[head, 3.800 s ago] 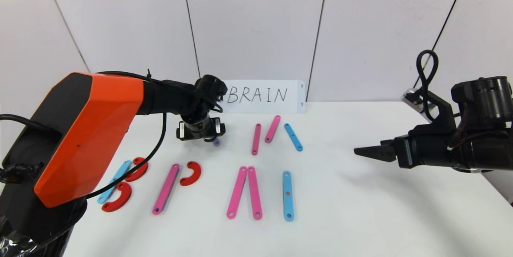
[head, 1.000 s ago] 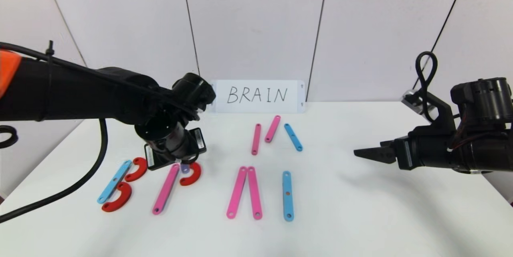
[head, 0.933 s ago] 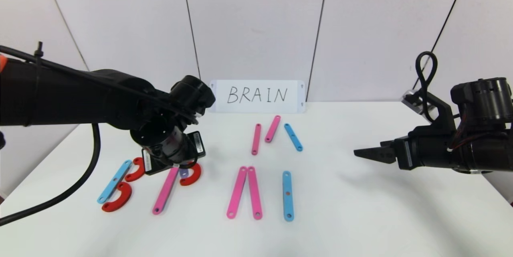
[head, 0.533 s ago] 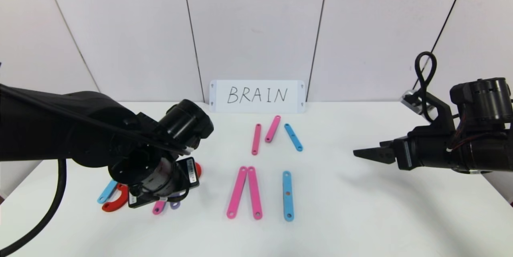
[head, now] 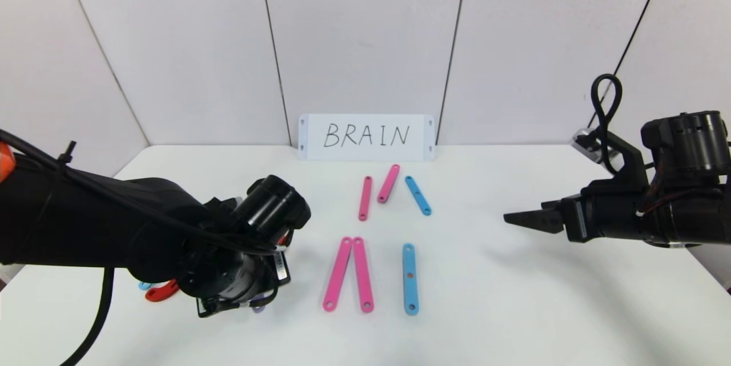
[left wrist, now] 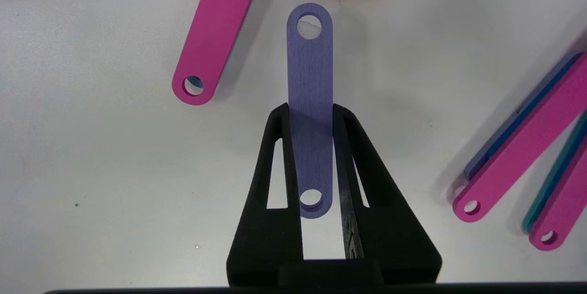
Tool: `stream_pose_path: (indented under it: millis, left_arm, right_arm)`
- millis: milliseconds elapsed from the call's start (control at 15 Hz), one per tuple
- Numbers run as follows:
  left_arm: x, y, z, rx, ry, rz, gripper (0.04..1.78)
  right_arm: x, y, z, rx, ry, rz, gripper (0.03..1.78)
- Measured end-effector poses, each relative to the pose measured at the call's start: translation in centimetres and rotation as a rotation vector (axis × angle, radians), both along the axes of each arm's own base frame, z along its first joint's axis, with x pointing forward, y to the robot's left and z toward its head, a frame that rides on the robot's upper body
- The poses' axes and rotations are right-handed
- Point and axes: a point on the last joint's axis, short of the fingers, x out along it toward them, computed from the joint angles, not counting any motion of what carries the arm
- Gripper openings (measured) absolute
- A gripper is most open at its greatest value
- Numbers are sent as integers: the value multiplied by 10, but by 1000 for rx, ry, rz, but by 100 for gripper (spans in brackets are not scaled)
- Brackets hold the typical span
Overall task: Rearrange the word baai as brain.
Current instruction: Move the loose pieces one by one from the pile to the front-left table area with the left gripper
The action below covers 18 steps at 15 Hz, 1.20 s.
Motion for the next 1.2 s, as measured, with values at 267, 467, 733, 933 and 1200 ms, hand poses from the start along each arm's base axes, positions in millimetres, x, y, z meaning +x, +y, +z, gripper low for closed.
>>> stream_pose_path:
  millis: [267,467,733,933,1200]
  left_arm:
    - [6,-1,-9,21,16,16,27]
    - [11,-2,-12,17,3,26,27]
    - [13,-1,-17,23,7,31,27]
    - [13,-1,-19,26,13,32,32]
    - [14,-1,-19,27,15,31,74]
  right_arm:
    - [0,0,0,0,0,1,173]
    - [0,0,0,0,0,1,173]
    - [0,0,0,0,1,1,173]
    - [0,0,0,0,1,1,173]
    - [0,0,0,0,2,1,173]
